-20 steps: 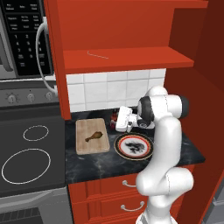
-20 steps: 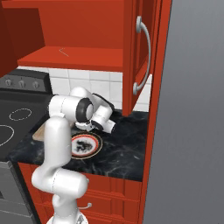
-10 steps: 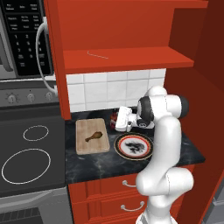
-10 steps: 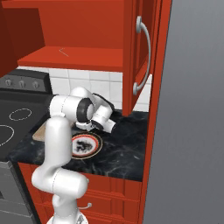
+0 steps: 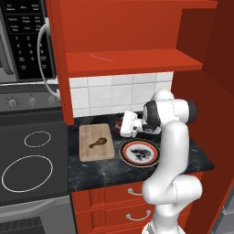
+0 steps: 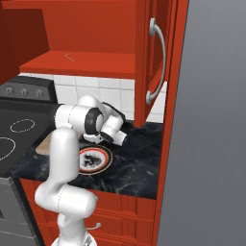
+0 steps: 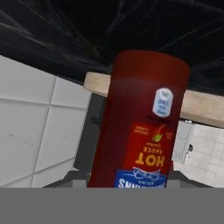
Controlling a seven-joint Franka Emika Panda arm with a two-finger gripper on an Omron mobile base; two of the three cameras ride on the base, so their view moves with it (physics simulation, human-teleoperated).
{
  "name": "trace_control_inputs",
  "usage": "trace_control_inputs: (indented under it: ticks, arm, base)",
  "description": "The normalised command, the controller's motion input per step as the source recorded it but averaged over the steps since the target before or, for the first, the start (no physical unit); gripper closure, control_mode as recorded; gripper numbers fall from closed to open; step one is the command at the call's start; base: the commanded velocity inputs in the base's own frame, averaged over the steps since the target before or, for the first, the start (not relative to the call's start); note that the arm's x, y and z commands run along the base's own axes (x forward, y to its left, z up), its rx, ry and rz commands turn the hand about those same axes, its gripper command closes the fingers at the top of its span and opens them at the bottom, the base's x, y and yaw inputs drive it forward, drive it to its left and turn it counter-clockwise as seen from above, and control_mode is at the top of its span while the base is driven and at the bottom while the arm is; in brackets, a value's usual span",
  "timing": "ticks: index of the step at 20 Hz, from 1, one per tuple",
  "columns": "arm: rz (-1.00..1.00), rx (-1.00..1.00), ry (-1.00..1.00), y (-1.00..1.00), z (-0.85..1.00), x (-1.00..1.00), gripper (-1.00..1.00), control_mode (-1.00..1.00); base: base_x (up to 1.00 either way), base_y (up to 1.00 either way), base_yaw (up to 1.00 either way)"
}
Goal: Pick the chicken drumstick from the plate and place it on the cutting board. Then pick the condiment bottle from the cabinet and place it next to the cutting board.
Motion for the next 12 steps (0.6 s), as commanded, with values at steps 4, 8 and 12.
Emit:
trace_control_inputs:
  ticks: [4,8,12]
  arm:
    - [0.00,0.00,-0.02,0.00,-0.39,0.00,1.00,-1.00]
    - [0.00,0.00,-0.03,0.00,-0.37,0.00,1.00,-1.00]
    - [0.00,0.00,-0.03,0.00,-0.34,0.00,1.00,-1.00]
  base:
    - [0.00,0.00,0.00]
    - [0.00,0.00,0.00]
    - [0.00,0.00,0.00]
